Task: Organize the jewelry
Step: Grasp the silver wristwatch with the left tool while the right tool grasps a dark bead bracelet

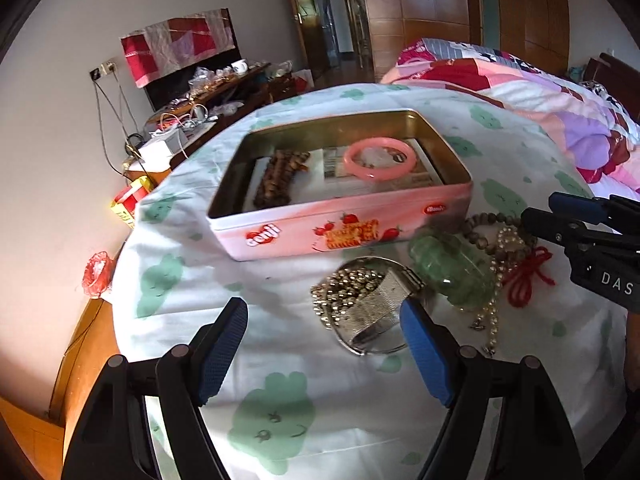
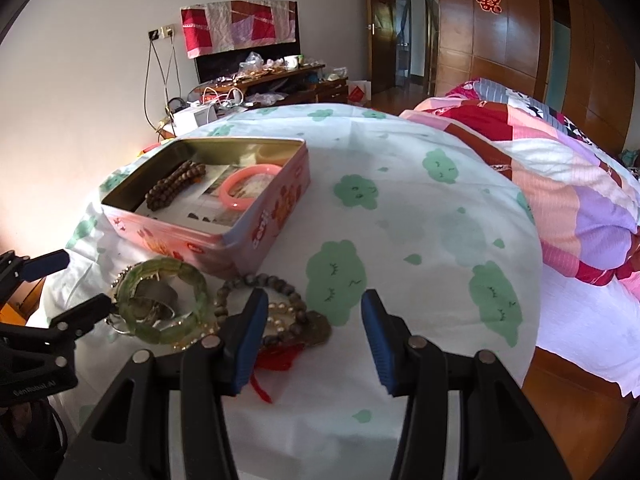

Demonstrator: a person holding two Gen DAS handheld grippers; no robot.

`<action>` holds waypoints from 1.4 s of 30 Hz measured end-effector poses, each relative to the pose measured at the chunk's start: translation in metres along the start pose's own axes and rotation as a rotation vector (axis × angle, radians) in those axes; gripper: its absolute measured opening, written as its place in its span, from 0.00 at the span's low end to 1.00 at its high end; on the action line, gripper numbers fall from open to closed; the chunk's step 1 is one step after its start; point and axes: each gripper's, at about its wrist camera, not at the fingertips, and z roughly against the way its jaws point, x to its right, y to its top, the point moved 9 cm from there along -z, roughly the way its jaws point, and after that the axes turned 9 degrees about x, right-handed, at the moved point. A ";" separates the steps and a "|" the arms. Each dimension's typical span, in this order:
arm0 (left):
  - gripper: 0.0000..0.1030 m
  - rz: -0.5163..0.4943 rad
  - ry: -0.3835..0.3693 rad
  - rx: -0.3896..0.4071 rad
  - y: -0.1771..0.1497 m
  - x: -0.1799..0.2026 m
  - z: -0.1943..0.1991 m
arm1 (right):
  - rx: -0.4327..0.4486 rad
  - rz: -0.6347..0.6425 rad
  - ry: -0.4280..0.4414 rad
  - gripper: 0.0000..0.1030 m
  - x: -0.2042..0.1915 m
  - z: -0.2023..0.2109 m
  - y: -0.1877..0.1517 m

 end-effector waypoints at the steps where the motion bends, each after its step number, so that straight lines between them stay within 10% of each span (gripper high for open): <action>1: 0.76 0.001 -0.012 0.004 0.001 0.002 -0.001 | -0.005 -0.005 0.003 0.49 0.000 -0.001 -0.001; 4: 0.72 0.007 -0.035 0.019 0.004 0.004 -0.004 | -0.011 -0.017 0.001 0.49 0.002 -0.003 -0.004; 7: 0.15 0.013 -0.090 -0.007 0.003 0.009 -0.010 | -0.018 -0.021 0.001 0.49 0.002 -0.005 -0.007; 11: 0.04 0.043 -0.087 -0.003 0.003 -0.001 -0.014 | -0.023 -0.021 -0.002 0.49 0.001 -0.006 -0.008; 35: 0.03 0.181 -0.021 0.132 0.041 -0.060 0.021 | -0.033 -0.020 -0.009 0.48 0.005 -0.019 -0.008; 42: 0.03 0.183 -0.014 0.161 0.049 -0.067 0.031 | -0.046 0.024 0.031 0.29 -0.006 -0.024 -0.010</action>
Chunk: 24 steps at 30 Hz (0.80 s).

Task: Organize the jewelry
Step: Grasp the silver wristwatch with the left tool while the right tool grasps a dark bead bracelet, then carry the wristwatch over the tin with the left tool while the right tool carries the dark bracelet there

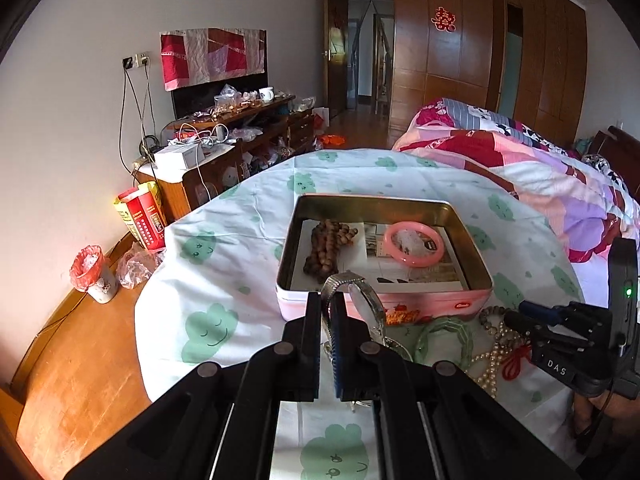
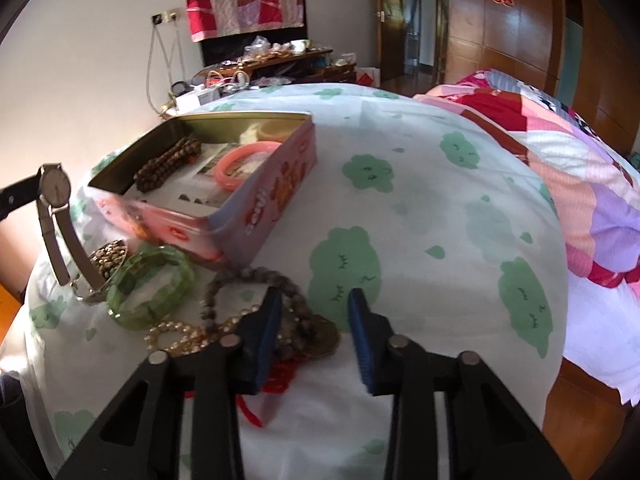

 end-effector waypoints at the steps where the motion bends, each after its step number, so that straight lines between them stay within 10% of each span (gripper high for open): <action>1: 0.03 -0.001 0.002 0.005 0.002 -0.001 0.001 | -0.002 0.007 0.008 0.23 -0.002 0.000 0.000; 24: 0.03 0.011 0.002 0.078 0.037 -0.013 0.026 | 0.133 0.036 0.044 0.09 -0.014 0.046 0.038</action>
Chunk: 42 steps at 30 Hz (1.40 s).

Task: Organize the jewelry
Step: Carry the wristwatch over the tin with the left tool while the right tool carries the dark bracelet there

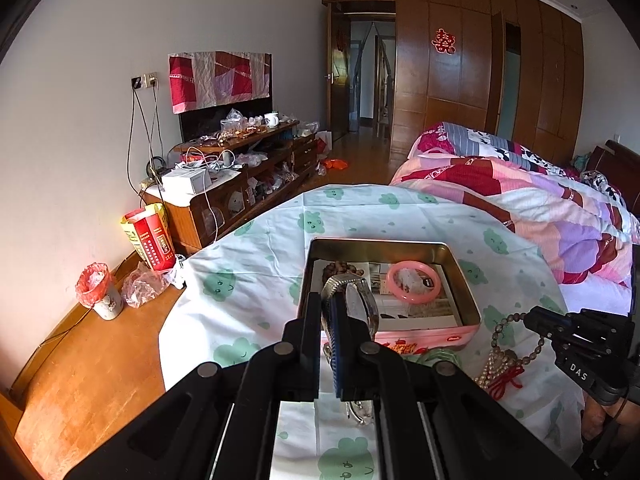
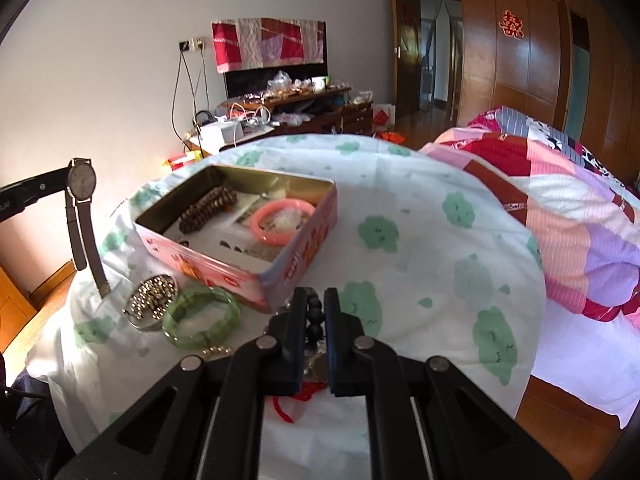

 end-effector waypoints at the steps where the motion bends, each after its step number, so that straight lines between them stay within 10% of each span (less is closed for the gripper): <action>1: 0.03 0.002 -0.001 -0.001 0.000 0.000 0.000 | 0.007 0.000 0.003 0.09 -0.001 0.002 0.002; 42: 0.03 -0.115 -0.005 0.059 0.074 0.011 -0.052 | 0.114 0.067 0.048 0.09 -0.015 -0.020 0.088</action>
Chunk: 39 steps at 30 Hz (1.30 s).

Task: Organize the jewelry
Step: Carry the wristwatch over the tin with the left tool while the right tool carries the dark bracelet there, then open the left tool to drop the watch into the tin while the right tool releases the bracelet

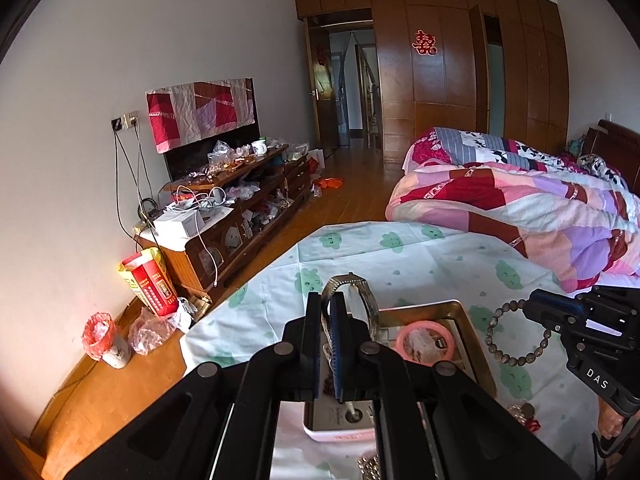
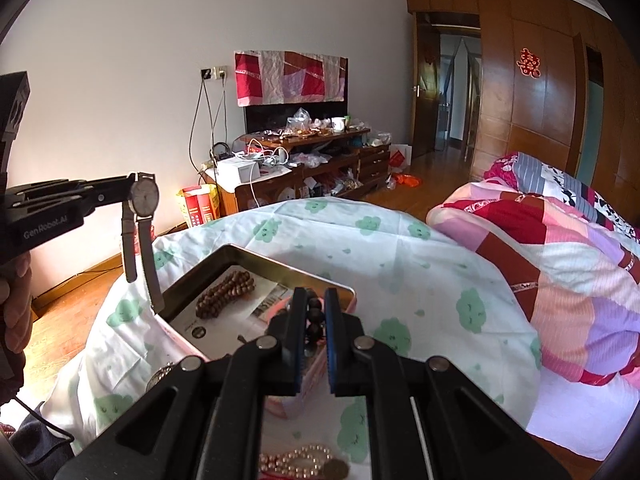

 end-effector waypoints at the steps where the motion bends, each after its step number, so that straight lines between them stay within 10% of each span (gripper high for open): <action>1: 0.03 0.001 -0.002 -0.003 0.000 0.000 -0.003 | -0.001 0.004 0.000 0.09 -0.001 -0.003 0.001; 31: 0.06 -0.124 0.025 -0.183 -0.060 0.015 -0.086 | -0.129 0.008 -0.003 0.10 0.002 -0.080 -0.034; 34: 0.16 -0.158 0.038 -0.186 -0.062 0.017 -0.086 | -0.145 0.008 -0.004 0.11 0.002 -0.082 -0.038; 37: 0.59 -0.171 0.081 -0.152 -0.058 0.010 -0.080 | -0.152 -0.001 -0.021 0.20 0.005 -0.082 -0.041; 39: 0.69 -0.151 0.088 -0.112 -0.053 0.003 -0.071 | -0.160 -0.015 -0.025 0.28 0.007 -0.080 -0.045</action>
